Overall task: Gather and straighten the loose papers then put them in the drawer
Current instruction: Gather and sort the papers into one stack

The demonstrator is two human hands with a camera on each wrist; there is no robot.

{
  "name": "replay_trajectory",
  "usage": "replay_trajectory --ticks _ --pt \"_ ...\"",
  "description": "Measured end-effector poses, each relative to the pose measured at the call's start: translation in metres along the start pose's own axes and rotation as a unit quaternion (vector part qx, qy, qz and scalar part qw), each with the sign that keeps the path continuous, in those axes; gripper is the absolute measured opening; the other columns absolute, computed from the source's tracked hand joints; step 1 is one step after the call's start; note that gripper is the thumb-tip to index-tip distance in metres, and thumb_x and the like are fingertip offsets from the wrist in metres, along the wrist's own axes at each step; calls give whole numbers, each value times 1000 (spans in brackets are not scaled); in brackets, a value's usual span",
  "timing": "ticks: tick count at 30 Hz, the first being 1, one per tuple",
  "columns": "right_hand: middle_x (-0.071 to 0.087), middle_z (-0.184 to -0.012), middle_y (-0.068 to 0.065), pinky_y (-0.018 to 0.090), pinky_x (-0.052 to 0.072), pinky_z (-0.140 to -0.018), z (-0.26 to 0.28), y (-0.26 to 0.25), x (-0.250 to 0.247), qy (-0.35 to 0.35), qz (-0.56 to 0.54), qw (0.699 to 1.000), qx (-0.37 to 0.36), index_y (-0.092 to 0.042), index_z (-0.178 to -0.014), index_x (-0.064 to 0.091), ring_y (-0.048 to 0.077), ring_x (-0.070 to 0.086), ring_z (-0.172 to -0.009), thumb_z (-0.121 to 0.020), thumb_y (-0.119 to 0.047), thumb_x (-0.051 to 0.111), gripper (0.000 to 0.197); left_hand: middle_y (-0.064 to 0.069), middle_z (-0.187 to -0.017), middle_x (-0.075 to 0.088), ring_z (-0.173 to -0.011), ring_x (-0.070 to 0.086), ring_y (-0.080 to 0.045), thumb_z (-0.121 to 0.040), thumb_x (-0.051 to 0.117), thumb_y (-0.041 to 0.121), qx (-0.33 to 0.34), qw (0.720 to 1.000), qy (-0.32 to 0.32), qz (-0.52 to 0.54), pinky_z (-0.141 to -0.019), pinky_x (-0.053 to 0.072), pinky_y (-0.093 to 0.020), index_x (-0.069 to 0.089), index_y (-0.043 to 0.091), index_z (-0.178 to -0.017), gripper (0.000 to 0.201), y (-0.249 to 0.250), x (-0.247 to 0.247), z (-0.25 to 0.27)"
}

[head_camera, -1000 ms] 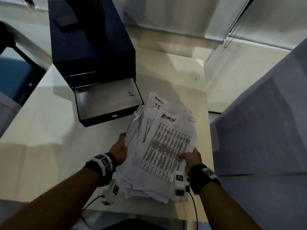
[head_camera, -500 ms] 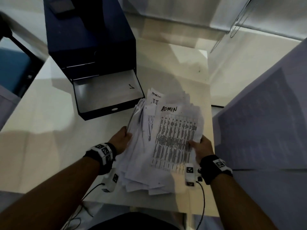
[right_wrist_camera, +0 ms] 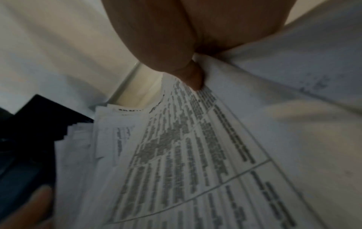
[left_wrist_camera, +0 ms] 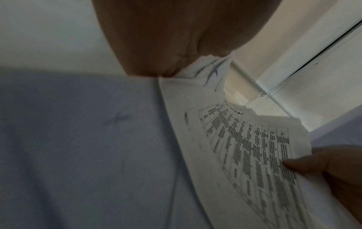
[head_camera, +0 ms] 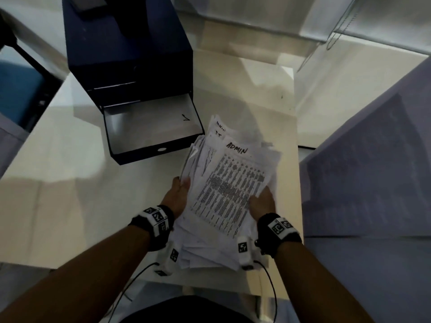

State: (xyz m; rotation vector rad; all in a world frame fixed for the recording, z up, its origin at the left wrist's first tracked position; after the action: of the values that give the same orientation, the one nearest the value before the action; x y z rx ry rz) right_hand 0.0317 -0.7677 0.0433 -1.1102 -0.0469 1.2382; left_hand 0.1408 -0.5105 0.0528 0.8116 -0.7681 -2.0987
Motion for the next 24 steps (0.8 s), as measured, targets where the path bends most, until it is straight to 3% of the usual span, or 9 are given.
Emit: replay_trajectory --ticks 2,5,8,11,13,16,19,21,24 --pt "59 -130 6 27 43 -96 2 -7 4 -22 16 999 -28 -19 -144 41 27 58 -115 -97 -8 41 49 -14 -150 38 -133 43 -32 -89 46 61 4 999 8 -40 -109 35 -36 23 9 -148 82 5 -4 -7" --pt "57 -133 7 24 40 -94 5 -15 10 -57 31 996 -56 -12 -141 45 25 56 -118 -99 -15 49 42 -15 -135 54 -120 54 -31 -90 63 30 57 994 51 -79 -92 38 -25 41 5 -135 56 23 -6 -9" --pt "65 -112 5 27 48 -83 6 -17 0 -38 -15 997 -68 -9 -125 59 27 64 -107 -93 -18 64 34 -11 -127 60 -115 58 -28 -87 66 21 107 990 56 -70 -93 41 -27 47 10 -132 50 33 -11 -3" --pt "67 -119 -1 40 54 -90 14 -18 -16 -57 -153 983 -84 -18 -127 58 26 65 -110 -75 -32 83 60 1 -113 65 -102 62 -13 -83 72 19 154 987 48 -14 -94 48 -31 53 14 -128 50 44 -26 15" --pt "66 -126 1 47 54 -93 24 -27 -23 -91 -242 962 -86 -24 -130 54 25 63 -115 -63 -38 90 78 11 -103 68 -87 65 6 -80 75 16 185 982 37 29 -82 51 -16 59 14 -121 44 57 -36 31" --pt "73 -111 2 48 55 -88 42 -68 -37 -112 -280 943 -143 -21 -112 67 28 68 -107 -68 -22 83 47 12 -100 73 -89 68 2 -76 78 18 214 971 34 98 -82 53 -23 68 23 -106 33 82 -55 51" --pt "76 -83 -12 29 56 -77 64 -122 -76 -37 -263 936 -230 -16 -92 71 7 72 -84 -63 -36 82 37 10 -103 74 -95 70 -10 -77 75 22 279 950 52 129 -87 57 -32 71 16 -106 30 122 -76 75" --pt "67 -62 -29 7 48 -63 83 -153 -95 9 -255 926 -278 -19 -76 66 -13 65 -67 -61 -34 79 25 24 -103 71 -98 67 1 -82 68 26 341 933 58 104 -86 54 -20 69 21 -109 28 150 -84 93" --pt "58 -53 -38 -1 42 -61 98 -171 -101 45 -227 917 -326 -21 -70 62 -22 58 -63 -71 -11 80 21 46 -103 60 -102 57 18 -90 58 23 405 911 72 41 -86 48 -7 60 20 -118 28 169 -85 105"
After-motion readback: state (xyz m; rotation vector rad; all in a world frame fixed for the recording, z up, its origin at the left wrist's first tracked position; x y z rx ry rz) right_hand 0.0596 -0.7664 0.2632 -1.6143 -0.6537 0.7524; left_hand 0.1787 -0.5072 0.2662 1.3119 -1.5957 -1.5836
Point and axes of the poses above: each hand's wrist, its own z-axis away from the middle knuckle, its own x-axis out of the palm, y = z × x, the point moved 8 cm from there along -z, towards the middle knuckle
